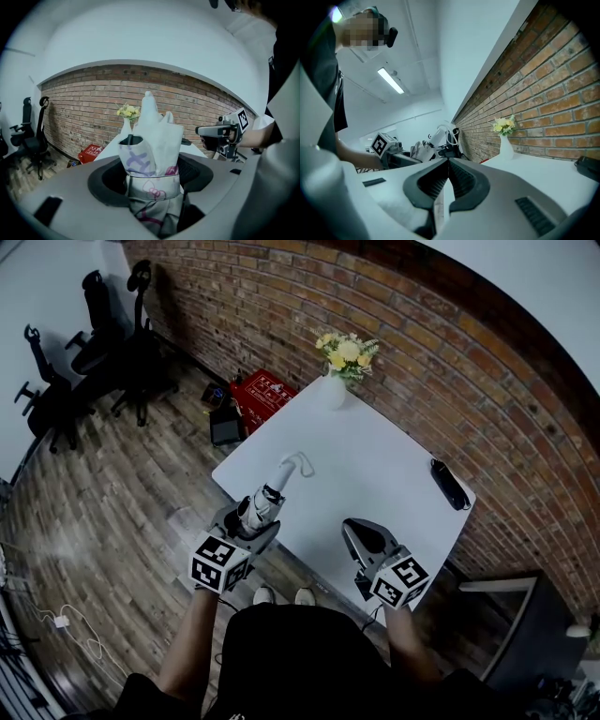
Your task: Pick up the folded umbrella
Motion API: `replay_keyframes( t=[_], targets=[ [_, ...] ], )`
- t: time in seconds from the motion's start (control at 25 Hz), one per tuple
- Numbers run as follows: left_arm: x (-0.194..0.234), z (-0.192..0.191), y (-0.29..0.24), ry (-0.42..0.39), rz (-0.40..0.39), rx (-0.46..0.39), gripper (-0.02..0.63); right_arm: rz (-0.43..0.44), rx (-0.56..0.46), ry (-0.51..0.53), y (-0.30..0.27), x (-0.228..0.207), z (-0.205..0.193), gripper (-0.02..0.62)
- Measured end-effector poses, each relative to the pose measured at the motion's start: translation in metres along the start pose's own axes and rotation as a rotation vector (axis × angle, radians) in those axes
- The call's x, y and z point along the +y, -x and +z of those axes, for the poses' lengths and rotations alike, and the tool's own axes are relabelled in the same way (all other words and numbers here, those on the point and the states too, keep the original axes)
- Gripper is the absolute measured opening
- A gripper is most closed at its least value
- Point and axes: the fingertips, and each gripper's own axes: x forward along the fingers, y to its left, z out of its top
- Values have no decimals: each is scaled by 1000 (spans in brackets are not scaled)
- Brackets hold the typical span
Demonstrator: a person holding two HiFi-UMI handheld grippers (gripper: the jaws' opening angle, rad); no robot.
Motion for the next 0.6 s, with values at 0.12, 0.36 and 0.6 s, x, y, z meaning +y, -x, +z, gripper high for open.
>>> replay_keyframes(
  t=[0.12,0.36,0.6],
  targets=[
    [2,8,18,6,0,-38,299,-20,-34,-7,-1,5,10,21],
    [10,10,42,35,-16,-90,299,-48,-63,0,-5,18,21,21],
    [18,9,54,65,-27,-116,299,-70,-75,-8,-9,27,20,21]
  ],
)
